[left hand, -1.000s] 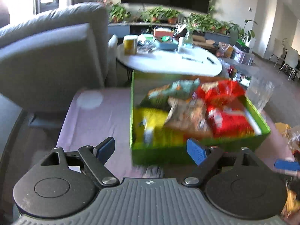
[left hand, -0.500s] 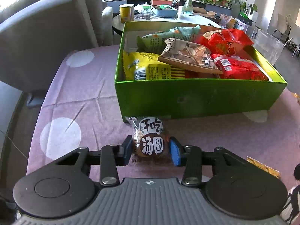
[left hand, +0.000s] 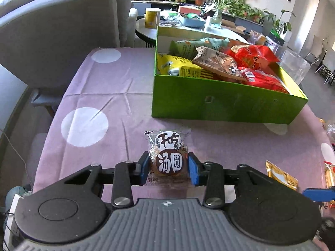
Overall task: Organize snacks
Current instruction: 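Grasp the yellow-green packet with the right gripper while the left gripper holds the round packet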
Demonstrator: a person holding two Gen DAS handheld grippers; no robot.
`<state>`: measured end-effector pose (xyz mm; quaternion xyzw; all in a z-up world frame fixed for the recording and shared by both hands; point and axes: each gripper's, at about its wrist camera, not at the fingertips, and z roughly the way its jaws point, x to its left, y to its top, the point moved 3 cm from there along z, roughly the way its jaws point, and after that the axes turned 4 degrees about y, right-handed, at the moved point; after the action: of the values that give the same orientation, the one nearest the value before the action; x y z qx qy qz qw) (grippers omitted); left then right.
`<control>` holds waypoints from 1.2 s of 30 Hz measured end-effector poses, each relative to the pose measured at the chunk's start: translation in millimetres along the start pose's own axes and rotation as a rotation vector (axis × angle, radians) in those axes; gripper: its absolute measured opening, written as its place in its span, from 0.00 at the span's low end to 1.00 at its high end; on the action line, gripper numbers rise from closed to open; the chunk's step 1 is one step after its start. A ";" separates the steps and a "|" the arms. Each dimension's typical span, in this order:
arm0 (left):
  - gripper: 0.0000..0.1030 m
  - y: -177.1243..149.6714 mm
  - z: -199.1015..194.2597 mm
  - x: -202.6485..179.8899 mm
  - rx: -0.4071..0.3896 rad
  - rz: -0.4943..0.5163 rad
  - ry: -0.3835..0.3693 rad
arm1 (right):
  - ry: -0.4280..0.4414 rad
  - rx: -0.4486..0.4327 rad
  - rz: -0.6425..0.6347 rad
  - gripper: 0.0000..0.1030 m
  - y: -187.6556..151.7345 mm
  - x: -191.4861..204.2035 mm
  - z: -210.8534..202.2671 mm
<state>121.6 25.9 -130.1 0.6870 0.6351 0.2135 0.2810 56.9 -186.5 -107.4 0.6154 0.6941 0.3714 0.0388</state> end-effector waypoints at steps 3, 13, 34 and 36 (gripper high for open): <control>0.34 -2.2 -8.4 3.4 -0.017 -0.010 -0.008 | -0.014 0.021 0.050 0.76 4.1 -3.1 12.2; 0.34 -7.7 -18.9 6.5 -0.037 -0.008 -0.031 | -0.051 0.015 0.094 0.76 31.9 8.6 41.2; 0.34 -11.0 -24.3 4.1 -0.038 0.002 -0.024 | -0.154 -0.022 -0.069 0.75 21.1 16.1 38.9; 0.34 -10.4 -25.7 2.0 -0.041 0.007 -0.024 | -0.138 -0.036 -0.047 0.75 22.2 13.4 34.1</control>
<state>97.3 31.2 -117.8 0.6858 0.6249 0.2192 0.3019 89.5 -159.5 -114.1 0.6222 0.6972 0.3397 0.1063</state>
